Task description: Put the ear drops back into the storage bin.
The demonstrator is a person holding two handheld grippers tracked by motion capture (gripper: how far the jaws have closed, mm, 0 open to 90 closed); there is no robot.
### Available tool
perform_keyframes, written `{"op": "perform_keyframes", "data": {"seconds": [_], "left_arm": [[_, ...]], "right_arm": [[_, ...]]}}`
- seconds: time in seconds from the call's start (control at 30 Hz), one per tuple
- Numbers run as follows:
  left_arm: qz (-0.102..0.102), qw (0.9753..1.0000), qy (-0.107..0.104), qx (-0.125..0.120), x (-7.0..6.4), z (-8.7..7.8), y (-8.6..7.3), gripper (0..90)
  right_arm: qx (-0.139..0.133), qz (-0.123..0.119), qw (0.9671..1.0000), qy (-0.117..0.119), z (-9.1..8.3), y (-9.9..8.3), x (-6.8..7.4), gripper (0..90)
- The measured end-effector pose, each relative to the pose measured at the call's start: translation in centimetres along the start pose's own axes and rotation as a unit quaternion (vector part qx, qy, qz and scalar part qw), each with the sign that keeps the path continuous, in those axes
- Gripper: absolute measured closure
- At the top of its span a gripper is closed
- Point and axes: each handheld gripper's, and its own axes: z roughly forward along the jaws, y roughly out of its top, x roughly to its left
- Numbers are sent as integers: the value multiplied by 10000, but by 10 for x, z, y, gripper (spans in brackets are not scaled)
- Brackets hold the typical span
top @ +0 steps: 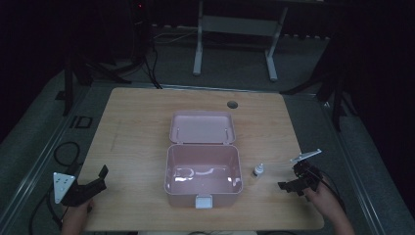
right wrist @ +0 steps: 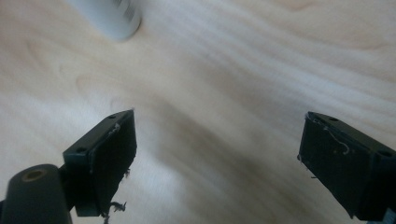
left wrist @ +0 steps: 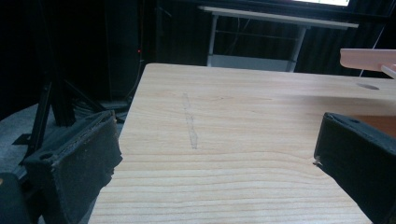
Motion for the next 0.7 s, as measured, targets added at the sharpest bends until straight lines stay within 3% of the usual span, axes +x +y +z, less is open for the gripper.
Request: {"op": "perform_keyframes", "data": {"seconds": [0.13,0.33,0.4,0.63,0.7], "left_arm": [[-1,10000,3,-2,0,0,0,4],[-1,10000,1,1,0,0,0,5],[0,10000,3,-5,0,0,0,4],[1,10000,-1,-6,0,0,0,4],[1,10000,-2,-4,0,0,0,4]], "right_arm": [[482,-234,9985,115,0,3,3,109],[1161,-542,9914,281,2,7,9,109],[1412,-636,9874,309,3,9,10,109],[2292,-930,9685,270,4,19,15,110],[2377,-948,9663,269,4,23,15,110]]}}
